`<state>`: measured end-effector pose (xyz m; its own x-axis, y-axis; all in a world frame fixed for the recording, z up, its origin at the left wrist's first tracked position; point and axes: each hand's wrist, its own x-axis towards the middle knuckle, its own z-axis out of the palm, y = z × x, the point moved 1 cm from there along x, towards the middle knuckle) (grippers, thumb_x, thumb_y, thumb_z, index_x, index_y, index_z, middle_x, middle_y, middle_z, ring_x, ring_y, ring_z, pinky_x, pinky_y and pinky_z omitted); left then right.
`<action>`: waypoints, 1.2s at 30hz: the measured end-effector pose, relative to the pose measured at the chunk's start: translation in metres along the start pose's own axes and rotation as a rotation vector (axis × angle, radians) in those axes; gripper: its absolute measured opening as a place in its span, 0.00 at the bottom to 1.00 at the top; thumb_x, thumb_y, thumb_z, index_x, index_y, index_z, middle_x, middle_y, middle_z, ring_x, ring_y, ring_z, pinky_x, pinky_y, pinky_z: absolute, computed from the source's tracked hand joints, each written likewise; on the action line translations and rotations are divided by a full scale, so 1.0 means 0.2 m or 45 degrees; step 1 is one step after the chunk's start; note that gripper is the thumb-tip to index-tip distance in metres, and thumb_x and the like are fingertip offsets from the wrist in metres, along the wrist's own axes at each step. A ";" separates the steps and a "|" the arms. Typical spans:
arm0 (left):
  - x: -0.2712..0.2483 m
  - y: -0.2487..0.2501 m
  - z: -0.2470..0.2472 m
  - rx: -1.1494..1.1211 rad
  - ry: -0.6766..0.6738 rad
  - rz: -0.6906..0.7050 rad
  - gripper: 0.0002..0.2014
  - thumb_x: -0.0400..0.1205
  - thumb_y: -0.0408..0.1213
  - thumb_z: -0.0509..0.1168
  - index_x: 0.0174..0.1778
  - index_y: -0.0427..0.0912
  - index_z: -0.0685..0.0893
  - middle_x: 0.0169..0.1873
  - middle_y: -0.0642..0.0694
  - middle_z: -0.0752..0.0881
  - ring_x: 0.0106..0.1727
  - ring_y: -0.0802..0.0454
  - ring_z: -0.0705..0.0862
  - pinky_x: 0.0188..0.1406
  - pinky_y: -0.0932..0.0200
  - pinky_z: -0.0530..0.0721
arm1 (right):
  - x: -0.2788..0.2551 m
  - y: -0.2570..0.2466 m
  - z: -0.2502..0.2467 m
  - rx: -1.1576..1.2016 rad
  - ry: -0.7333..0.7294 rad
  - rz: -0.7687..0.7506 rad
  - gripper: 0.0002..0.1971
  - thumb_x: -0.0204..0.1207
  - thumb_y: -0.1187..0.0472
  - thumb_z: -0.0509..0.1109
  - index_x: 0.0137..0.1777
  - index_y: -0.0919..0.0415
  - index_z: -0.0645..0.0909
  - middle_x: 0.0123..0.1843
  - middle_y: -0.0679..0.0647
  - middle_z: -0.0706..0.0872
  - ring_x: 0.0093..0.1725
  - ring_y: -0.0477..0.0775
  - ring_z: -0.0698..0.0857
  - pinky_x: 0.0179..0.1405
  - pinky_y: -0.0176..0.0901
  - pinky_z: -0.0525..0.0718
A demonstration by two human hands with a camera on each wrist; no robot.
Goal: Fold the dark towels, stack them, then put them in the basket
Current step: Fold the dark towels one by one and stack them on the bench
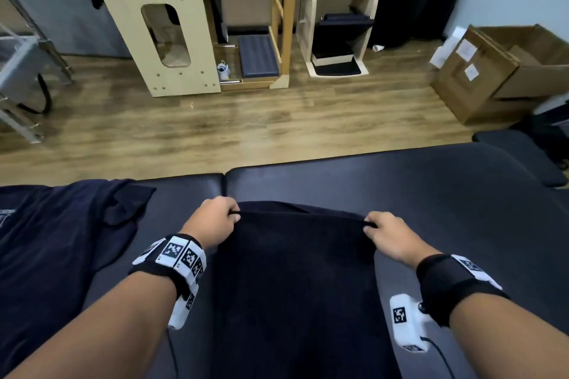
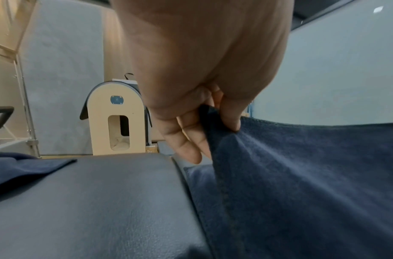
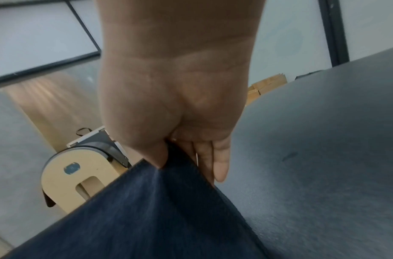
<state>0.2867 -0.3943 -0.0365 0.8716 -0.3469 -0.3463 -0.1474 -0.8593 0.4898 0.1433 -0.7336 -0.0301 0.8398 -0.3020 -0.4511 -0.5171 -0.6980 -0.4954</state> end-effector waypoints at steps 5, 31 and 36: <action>0.14 -0.05 0.10 0.021 -0.100 -0.004 0.05 0.83 0.33 0.66 0.42 0.44 0.84 0.47 0.46 0.87 0.52 0.45 0.85 0.53 0.52 0.82 | 0.22 0.08 0.08 0.104 -0.254 0.030 0.05 0.78 0.64 0.69 0.42 0.60 0.86 0.44 0.50 0.91 0.51 0.59 0.89 0.49 0.47 0.82; 0.44 -0.10 0.08 0.136 -0.226 -0.021 0.07 0.79 0.35 0.73 0.40 0.47 0.81 0.44 0.50 0.81 0.46 0.52 0.81 0.45 0.61 0.78 | 0.61 -0.06 0.01 -0.487 -0.135 0.035 0.10 0.67 0.66 0.65 0.38 0.48 0.74 0.48 0.50 0.80 0.48 0.59 0.82 0.40 0.46 0.78; 0.40 -0.03 -0.02 -0.008 -0.239 0.009 0.06 0.78 0.33 0.75 0.45 0.48 0.85 0.38 0.56 0.83 0.41 0.62 0.81 0.37 0.69 0.74 | 0.55 -0.10 -0.05 -0.381 -0.157 0.063 0.11 0.65 0.66 0.63 0.41 0.48 0.77 0.46 0.51 0.84 0.46 0.58 0.84 0.39 0.47 0.82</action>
<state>0.3599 -0.4158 -0.0630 0.7678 -0.4174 -0.4860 -0.1498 -0.8546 0.4972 0.2470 -0.7598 -0.0630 0.7791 -0.2718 -0.5649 -0.4696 -0.8500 -0.2387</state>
